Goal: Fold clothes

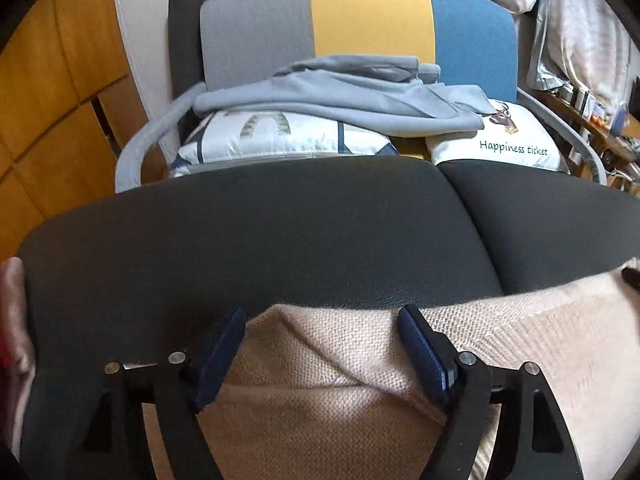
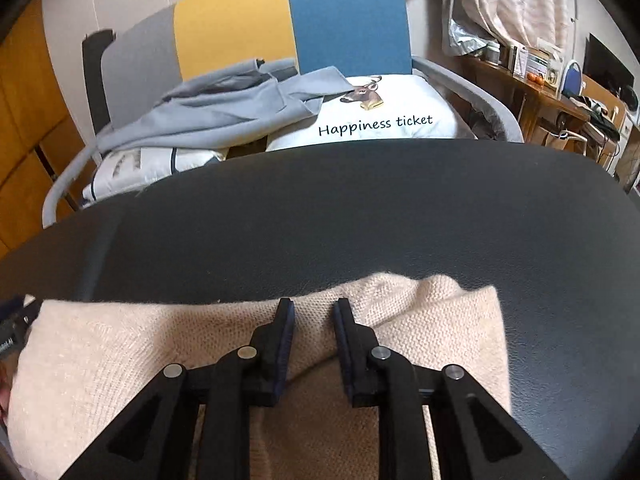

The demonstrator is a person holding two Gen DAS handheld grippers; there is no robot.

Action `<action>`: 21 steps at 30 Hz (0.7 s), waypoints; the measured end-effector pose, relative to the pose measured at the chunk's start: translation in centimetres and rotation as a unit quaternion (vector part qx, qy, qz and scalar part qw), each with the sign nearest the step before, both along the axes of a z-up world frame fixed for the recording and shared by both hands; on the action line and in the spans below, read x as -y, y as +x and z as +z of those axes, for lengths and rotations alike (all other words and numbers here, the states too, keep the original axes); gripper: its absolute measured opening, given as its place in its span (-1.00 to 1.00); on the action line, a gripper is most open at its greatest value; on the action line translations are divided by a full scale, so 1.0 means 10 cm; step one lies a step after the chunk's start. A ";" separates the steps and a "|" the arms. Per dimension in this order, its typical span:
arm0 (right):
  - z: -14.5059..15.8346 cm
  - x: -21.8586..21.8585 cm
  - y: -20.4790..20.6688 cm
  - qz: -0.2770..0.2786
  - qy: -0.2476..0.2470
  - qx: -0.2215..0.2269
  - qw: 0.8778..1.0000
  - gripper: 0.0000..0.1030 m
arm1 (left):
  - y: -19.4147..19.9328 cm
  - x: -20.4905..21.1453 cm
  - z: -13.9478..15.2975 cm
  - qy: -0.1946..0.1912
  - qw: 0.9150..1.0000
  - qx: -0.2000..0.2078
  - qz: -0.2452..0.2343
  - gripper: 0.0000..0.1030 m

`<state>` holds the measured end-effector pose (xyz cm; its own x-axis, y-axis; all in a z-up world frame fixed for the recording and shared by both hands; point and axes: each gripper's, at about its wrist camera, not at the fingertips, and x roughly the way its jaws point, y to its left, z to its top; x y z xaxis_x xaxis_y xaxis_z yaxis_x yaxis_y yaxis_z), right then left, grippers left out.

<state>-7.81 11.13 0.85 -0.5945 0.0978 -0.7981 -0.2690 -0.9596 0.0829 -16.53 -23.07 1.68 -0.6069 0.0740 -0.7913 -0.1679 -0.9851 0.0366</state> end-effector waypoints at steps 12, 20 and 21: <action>0.32 1.16 1.00 0.163 0.011 -0.024 0.986 -0.53 | 1.52 -0.19 -0.02 -0.049 0.994 -0.072 -0.068 0.27; 0.19 1.06 0.74 0.130 -0.026 -0.041 0.990 -0.53 | 0.82 0.11 -0.15 0.022 0.999 -0.023 -0.015 0.86; 0.18 1.08 0.65 0.129 -0.025 -0.042 0.990 -0.53 | 0.73 0.12 -0.17 0.025 0.999 -0.022 -0.015 0.87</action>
